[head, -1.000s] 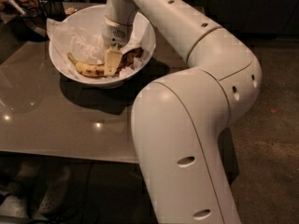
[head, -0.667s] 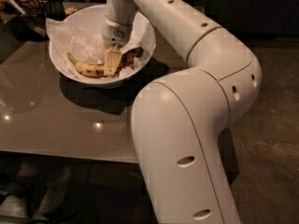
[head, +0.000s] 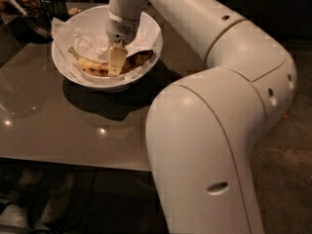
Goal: Pick banana from white bowl
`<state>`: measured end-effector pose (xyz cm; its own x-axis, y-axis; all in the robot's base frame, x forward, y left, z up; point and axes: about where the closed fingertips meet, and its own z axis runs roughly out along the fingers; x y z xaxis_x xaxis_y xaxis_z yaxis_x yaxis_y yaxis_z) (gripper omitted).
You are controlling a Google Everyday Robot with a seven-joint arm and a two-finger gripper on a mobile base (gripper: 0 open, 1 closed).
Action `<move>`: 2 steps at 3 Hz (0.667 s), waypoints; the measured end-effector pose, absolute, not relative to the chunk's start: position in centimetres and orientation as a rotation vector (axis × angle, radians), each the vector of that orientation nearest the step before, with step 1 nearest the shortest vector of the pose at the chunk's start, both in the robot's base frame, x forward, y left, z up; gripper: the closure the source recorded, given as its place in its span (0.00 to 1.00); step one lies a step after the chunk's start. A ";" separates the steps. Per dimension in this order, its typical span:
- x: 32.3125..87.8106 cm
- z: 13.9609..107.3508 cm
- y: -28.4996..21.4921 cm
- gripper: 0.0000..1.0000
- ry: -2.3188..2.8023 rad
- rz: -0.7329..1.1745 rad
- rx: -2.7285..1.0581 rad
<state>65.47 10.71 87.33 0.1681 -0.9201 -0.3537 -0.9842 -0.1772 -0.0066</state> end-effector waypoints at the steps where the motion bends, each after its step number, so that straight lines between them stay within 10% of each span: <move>1: 62.3 91.5 9.8 1.00 1.912 0.288 -2.150; 2: 58.7 95.8 9.7 1.00 1.929 0.162 -2.132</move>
Offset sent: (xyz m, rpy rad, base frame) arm -0.1233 -0.0218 0.1445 -0.1730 -0.1958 -0.1283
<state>58.73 9.68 95.81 0.1115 -0.9604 -0.2552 -0.9895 -0.0835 -0.1179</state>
